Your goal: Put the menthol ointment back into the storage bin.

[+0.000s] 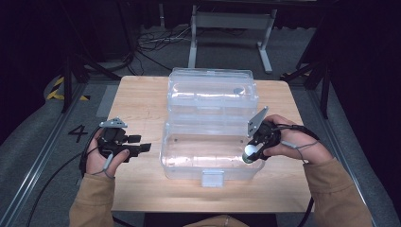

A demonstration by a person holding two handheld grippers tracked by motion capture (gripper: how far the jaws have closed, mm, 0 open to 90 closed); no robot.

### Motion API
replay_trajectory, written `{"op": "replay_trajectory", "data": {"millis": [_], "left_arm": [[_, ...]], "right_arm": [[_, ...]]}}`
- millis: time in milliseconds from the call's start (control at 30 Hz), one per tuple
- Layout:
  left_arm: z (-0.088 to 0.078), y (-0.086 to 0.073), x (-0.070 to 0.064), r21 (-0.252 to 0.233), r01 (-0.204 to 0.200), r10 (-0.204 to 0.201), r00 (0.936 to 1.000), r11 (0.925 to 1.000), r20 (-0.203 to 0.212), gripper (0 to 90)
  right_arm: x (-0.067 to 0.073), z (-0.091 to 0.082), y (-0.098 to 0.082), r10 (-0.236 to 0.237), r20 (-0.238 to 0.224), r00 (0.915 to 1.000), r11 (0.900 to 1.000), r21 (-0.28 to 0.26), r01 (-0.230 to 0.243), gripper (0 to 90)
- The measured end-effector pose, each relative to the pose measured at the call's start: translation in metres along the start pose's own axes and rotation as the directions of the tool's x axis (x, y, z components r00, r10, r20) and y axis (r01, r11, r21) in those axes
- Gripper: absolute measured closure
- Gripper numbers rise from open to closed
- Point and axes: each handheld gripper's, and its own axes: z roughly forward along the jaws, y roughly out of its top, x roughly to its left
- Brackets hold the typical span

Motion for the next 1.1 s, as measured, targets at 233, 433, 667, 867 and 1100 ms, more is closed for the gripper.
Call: {"op": "replay_trajectory", "data": {"millis": [233,433,667,867,1100], "left_arm": [[0.000,0.000,0.000,0.001,0.001,-0.001,1.0000,1.0000,-0.001,40.5],[0.000,0.000,0.000,0.002,0.002,-0.002,1.0000,1.0000,-0.002,40.6],[0.000,-0.001,0.001,0.002,0.004,-0.004,1.0000,1.0000,-0.001,40.5],[0.001,-0.001,0.001,0.001,0.005,-0.005,1.0000,1.0000,0.001,40.5],[0.001,-0.001,0.001,0.002,0.006,-0.006,1.0000,1.0000,0.001,40.5]], "right_arm": [[-0.002,0.009,0.000,-0.005,-0.012,0.9999,1.000,0.010,0.006,50.4],[-0.003,0.015,0.000,-0.008,-0.022,0.9997,1.000,0.017,0.008,50.4],[-0.004,0.023,0.000,-0.007,-0.036,0.9993,1.000,0.030,0.009,50.4],[-0.005,0.029,0.000,-0.005,-0.042,0.9991,0.999,0.038,0.006,50.4],[-0.007,0.035,0.000,-0.011,-0.057,0.9983,0.999,0.045,0.013,50.4]]}}
